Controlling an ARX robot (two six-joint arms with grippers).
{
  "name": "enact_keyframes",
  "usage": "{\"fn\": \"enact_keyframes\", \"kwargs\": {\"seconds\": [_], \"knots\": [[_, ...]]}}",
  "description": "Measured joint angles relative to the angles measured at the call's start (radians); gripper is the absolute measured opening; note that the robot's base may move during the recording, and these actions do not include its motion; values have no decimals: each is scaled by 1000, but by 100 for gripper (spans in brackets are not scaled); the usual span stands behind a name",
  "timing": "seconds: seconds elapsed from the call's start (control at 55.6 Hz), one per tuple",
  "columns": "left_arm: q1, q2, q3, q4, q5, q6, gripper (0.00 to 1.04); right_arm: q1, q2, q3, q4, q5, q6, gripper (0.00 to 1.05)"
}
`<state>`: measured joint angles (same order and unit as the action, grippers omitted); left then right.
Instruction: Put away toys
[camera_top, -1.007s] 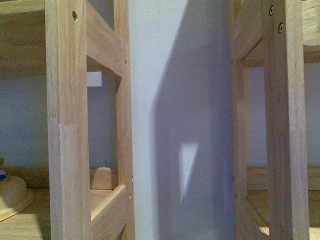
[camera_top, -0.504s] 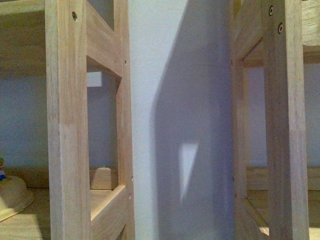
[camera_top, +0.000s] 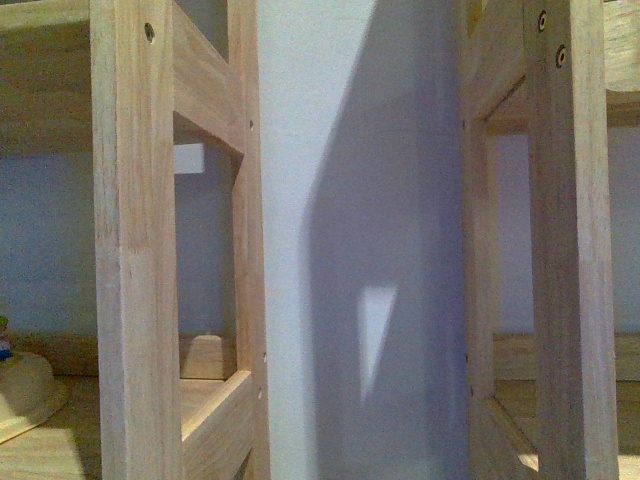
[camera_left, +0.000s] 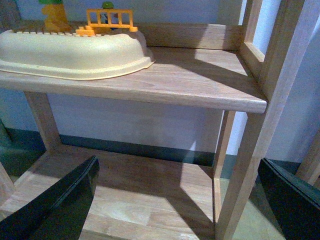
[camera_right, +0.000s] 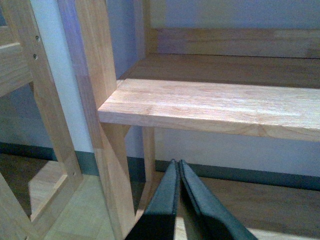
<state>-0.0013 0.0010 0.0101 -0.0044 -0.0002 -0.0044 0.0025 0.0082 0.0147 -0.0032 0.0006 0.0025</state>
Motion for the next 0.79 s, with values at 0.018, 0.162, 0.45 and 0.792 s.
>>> {"fn": "enact_keyframes", "kwargs": {"seconds": [0.018,0.162,0.45,0.792], "knots": [[0,0,0,0,0,0,98,0,0,0,0,0,0,15],[0,0,0,0,0,0,98,0,0,0,0,0,0,38],[0,0,0,0,0,0,98,0,0,0,0,0,0,82],[0,0,0,0,0,0,98,0,0,0,0,0,0,98]]}}
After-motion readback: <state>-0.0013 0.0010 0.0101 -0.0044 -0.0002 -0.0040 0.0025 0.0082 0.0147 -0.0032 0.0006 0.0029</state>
